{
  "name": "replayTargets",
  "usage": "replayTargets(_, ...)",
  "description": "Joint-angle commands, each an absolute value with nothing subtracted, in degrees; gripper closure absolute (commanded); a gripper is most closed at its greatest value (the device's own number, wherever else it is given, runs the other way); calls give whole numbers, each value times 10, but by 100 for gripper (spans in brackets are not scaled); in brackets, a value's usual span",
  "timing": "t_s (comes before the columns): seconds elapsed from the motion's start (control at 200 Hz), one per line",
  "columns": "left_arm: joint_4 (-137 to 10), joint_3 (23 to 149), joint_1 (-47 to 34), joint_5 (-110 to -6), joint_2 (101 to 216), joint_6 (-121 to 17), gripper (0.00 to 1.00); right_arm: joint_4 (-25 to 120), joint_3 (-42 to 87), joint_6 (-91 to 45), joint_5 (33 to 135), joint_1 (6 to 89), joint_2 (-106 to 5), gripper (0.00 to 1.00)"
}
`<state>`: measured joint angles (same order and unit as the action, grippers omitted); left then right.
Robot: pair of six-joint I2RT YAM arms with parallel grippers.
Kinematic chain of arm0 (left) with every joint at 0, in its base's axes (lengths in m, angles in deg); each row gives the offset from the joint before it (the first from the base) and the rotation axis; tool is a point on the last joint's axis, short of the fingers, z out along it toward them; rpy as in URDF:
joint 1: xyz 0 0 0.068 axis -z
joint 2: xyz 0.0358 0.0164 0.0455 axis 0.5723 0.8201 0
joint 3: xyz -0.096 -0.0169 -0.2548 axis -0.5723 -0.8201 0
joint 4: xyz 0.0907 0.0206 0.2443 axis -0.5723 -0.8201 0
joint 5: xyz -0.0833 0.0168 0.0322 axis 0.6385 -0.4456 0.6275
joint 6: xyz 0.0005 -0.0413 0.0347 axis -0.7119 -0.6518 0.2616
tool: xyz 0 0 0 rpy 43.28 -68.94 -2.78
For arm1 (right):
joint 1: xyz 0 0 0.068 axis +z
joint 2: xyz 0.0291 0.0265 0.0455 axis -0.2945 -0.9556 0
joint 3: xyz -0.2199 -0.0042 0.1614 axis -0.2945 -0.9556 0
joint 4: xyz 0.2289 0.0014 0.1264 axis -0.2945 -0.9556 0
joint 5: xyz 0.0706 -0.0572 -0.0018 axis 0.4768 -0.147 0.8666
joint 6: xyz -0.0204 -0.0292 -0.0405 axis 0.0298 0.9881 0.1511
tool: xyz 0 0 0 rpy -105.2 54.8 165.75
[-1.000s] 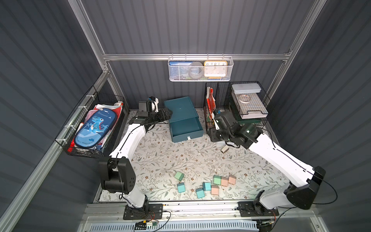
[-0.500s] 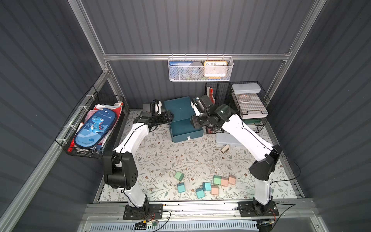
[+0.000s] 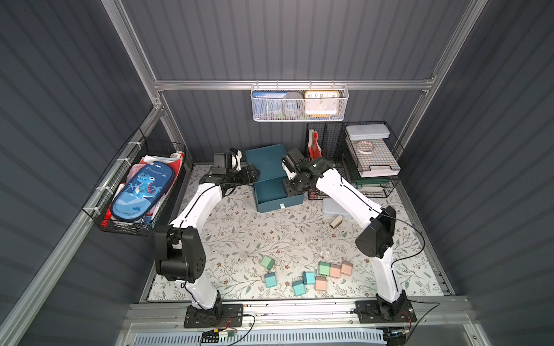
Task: Place the plugs into the drawer by color
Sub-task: Place the plug in the drawer, then pick up the plug from the center of the board.
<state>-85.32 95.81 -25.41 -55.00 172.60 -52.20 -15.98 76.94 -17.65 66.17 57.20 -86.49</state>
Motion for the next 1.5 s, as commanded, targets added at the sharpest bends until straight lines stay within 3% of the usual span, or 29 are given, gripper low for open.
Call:
replayTargets(0.0,-865,947,-253,-548,1716,-507,15,-177,798,-181,646,570,-874,54)
replayTargets(0.585,-868,947,-253,-548,1704,-501,14,-204,871,-176,656,568,-933,43)
replayTargets(0.931,-866,926,-253,-549,1705,-501,14,-196,872,-162,631,569,-829,42)
replayTargets(1.301,-861,924,-253,-552,1704,-504,14,-97,475,-221,560,590,-522,43)
replayTargets(1.496,-862,924,-253,-556,1702,-503,14,-92,284,-311,573,620,-405,46)
